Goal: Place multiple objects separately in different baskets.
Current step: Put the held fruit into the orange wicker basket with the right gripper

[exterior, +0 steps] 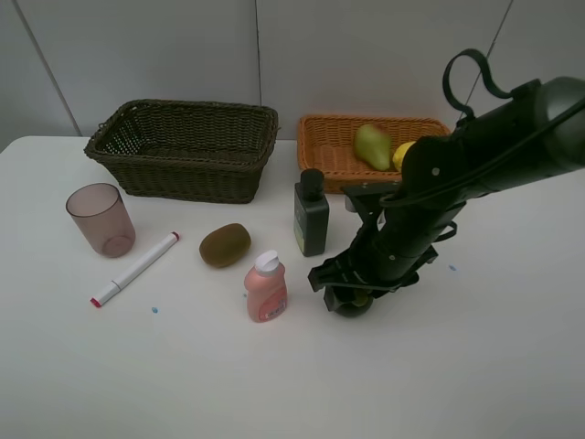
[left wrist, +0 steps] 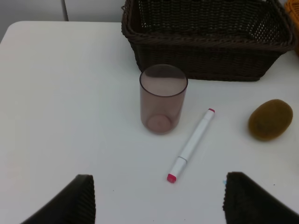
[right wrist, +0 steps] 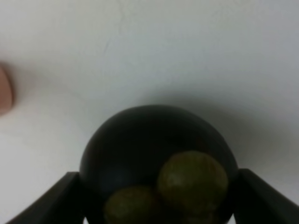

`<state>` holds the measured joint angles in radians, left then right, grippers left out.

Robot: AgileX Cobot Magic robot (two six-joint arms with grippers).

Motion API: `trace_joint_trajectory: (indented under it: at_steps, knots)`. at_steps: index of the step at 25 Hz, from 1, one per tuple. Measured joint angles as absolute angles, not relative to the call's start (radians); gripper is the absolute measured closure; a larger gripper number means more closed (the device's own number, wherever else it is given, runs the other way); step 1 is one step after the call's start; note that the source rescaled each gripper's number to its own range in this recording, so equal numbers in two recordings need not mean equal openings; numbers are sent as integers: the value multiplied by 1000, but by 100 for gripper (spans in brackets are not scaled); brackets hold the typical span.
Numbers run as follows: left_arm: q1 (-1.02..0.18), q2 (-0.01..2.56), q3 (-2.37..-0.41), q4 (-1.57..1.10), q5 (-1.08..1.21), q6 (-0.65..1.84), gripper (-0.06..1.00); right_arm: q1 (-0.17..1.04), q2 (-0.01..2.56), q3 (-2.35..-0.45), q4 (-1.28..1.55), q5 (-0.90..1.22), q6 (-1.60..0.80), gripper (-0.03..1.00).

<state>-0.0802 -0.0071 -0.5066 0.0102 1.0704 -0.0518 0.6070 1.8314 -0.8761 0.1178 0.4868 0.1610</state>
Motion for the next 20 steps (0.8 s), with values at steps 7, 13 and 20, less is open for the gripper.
trace_joint_trajectory:
  at_steps: [7, 13, 20]
  knots:
    - [-80, -7, -507, 10, 1070, -52, 20, 607, 1831, -885, 118, 518, 161, 44]
    - [-80, -7, -507, 10, 1070, -52, 20, 607, 1810, -954, 117, 639, 161, 44]
    - [-80, -7, -507, 10, 1070, -52, 20, 604, 1664, -1039, 57, 745, 167, 44]
